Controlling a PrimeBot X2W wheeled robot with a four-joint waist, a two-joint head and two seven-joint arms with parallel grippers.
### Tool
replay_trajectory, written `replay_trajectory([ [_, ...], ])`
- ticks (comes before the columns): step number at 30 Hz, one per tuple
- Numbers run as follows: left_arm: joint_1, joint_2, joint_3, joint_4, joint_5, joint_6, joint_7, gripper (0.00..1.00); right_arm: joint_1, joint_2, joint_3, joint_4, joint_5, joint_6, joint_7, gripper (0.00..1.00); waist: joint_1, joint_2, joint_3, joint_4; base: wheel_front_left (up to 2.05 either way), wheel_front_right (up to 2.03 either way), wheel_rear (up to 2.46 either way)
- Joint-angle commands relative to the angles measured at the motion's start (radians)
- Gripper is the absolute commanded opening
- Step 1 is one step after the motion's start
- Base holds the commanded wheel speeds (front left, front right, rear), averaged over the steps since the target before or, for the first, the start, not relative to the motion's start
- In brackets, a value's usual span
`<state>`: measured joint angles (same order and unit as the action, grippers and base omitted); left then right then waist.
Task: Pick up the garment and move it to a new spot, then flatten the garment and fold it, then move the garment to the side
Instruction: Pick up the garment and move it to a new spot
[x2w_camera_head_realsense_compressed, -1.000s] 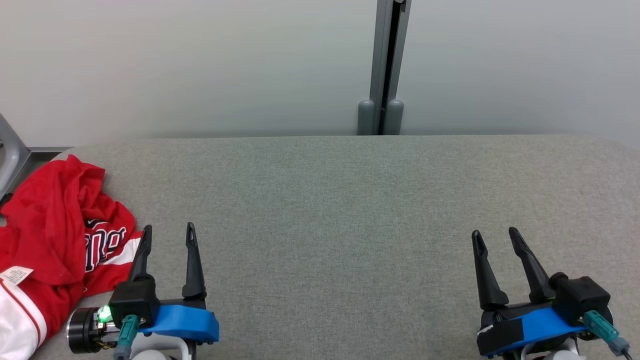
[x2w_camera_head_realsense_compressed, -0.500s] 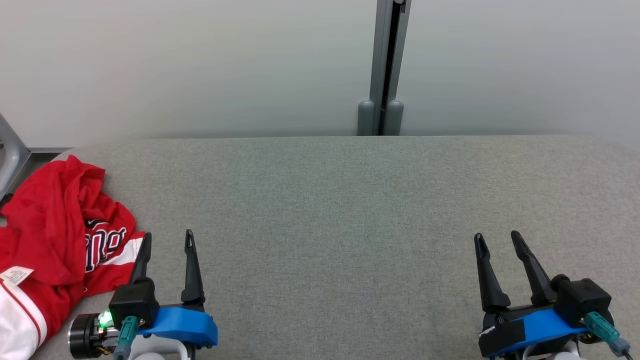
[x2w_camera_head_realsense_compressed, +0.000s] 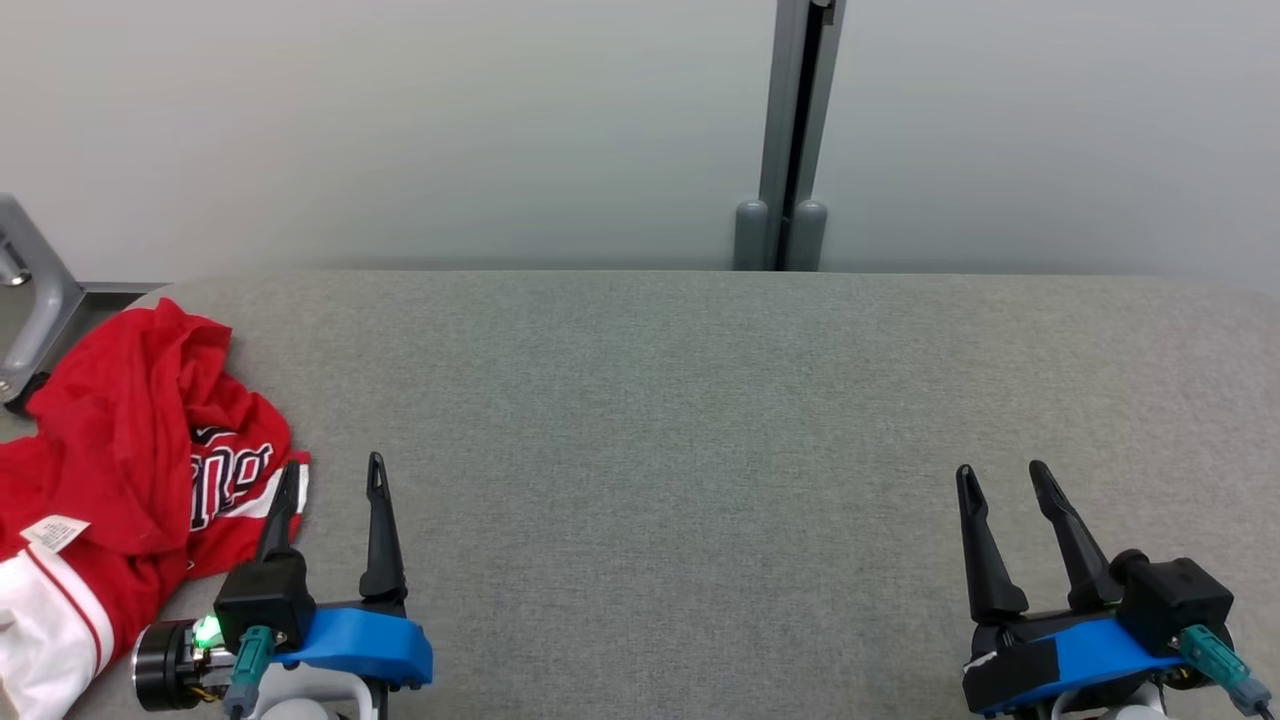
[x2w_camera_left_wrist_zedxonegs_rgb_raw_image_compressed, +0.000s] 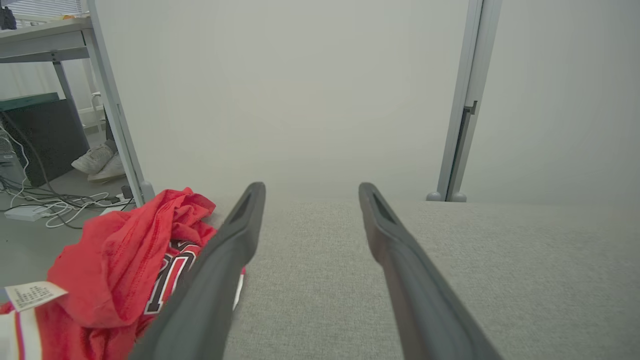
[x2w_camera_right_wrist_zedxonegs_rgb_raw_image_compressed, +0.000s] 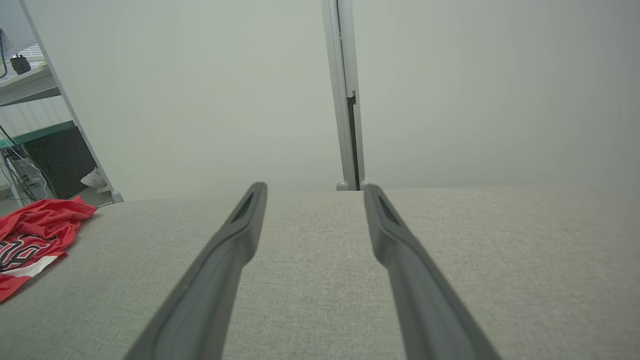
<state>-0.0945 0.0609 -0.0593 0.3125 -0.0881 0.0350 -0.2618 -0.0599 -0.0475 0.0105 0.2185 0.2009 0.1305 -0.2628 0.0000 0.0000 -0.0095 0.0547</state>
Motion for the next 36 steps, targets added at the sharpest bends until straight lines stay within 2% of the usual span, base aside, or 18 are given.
replay_trajectory([
  [1,-0.014,0.009,0.001,-0.002,0.002,0.0,-0.005,1.0,0.01,-0.005,-0.002,-0.002,0.003,0.0,-0.003,1.0,0.0,0.0,0.003,0.015,0.0,0.0,0.0],
  [12,-0.026,0.025,0.009,0.001,0.002,0.006,-0.005,1.0,0.018,-0.005,0.005,0.0,0.018,0.0,-0.003,1.0,0.0,0.0,0.008,0.104,0.0,0.0,0.0],
  [29,-0.029,0.039,0.023,-0.005,-0.01,0.016,-0.004,1.0,0.009,-0.005,0.002,0.007,0.0,0.0,-0.002,1.0,0.0,0.0,0.021,0.313,0.0,0.0,0.0],
  [36,-0.017,0.053,0.04,-0.012,-0.017,0.026,-0.004,1.0,0.0,-0.005,0.013,0.011,-0.001,0.0,-0.002,1.0,0.0,0.0,0.027,0.373,0.0,0.0,0.0],
])
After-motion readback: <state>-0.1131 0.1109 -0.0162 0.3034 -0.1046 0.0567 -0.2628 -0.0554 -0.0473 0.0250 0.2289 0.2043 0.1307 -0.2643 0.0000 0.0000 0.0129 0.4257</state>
